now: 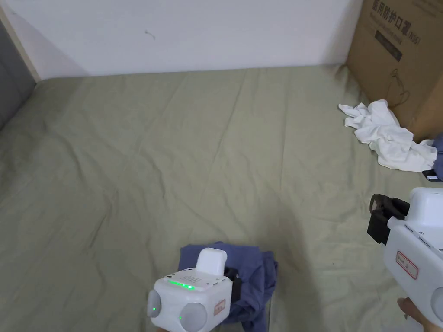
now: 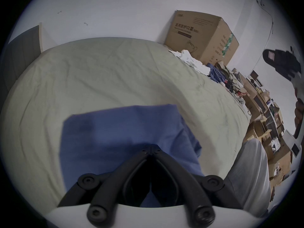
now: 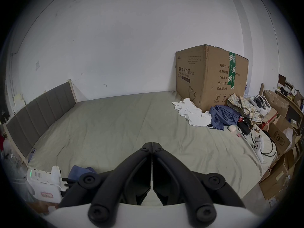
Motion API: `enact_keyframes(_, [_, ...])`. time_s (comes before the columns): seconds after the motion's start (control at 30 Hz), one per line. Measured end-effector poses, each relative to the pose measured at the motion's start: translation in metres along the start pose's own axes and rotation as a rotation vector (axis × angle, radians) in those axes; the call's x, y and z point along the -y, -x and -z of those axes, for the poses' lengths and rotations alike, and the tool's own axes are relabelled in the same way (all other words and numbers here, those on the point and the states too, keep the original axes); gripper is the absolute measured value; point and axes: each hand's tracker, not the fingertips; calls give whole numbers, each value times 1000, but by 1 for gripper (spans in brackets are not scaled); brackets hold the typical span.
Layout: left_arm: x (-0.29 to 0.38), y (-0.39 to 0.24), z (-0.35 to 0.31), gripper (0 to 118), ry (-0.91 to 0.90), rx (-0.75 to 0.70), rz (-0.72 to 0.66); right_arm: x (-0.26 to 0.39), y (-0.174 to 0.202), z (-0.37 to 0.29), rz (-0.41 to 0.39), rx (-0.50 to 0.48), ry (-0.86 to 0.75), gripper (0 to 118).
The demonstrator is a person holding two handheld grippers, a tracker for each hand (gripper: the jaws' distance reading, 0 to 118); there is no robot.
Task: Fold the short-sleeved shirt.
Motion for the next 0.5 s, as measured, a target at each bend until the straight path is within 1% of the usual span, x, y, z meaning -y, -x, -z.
enact_keyframes(0.27, [4,-32,19,3,9,22,17,1,-4,0,0,8,6,3])
enact_keyframes(0.4, [5,-40,26,3,21,14,70,2,-5,1,1,11,9,3])
enact_keyframes(0.5, [2,-37,19,3,7,11,51,2,-4,0,5,11,7,3])
